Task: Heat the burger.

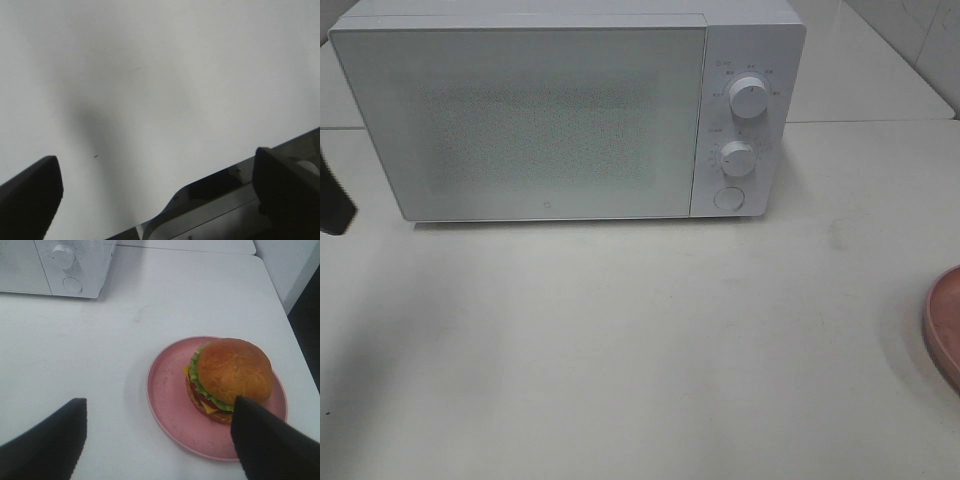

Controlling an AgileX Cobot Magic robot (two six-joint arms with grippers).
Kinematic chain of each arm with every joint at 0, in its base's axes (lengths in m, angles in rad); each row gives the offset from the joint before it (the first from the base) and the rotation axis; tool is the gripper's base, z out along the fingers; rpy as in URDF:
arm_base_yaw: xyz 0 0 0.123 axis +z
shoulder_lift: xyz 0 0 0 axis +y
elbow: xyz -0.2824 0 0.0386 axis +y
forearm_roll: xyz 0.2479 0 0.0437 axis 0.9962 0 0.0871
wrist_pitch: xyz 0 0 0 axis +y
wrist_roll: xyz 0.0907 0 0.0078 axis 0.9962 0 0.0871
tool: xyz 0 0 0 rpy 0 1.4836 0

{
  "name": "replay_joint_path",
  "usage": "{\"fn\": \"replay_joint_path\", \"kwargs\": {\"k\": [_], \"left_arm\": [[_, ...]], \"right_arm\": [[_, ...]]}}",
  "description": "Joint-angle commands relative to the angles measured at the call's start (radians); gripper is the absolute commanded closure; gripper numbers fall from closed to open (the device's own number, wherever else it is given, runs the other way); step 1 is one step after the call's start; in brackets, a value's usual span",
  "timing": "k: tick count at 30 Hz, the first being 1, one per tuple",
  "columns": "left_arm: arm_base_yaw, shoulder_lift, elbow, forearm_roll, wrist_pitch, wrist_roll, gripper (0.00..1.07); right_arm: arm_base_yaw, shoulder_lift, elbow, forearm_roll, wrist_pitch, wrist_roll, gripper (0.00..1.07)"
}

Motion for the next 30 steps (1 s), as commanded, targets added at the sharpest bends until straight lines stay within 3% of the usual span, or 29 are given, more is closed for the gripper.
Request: {"fn": "replay_joint_path", "kwargs": {"k": [1, 7, 12, 18, 20, 23, 30], "left_arm": [[0.054, -0.076, 0.006, 0.094, 0.069, -0.066, 0.09], [0.115, -0.207, 0.047, 0.178, 0.098, -0.115, 0.09], [0.145, -0.403, 0.204, 0.206, 0.081, -0.126, 0.09], [0.145, -0.521, 0.297, 0.206, 0.061, -0.126, 0.09], [0.145, -0.628, 0.386, 0.211, 0.045, -0.126, 0.09], [0.145, -0.707, 0.445, 0.227, 0.044, -0.126, 0.09], [0.145, -0.869, 0.483, 0.229, -0.05, -0.13, 0.09]], "right_arm": [[-0.006, -0.027, 0.001, 0.001, -0.008, 0.002, 0.31], [-0.006, -0.027, 0.001, 0.001, -0.008, 0.002, 0.31], [-0.006, -0.027, 0.001, 0.001, -0.008, 0.002, 0.31], [-0.006, -0.027, 0.001, 0.001, -0.008, 0.002, 0.31], [-0.006, -0.027, 0.001, 0.001, -0.008, 0.002, 0.31], [-0.006, -0.027, 0.001, 0.001, -0.008, 0.002, 0.31], [-0.006, -0.027, 0.001, 0.001, -0.008, 0.002, 0.31]]}}
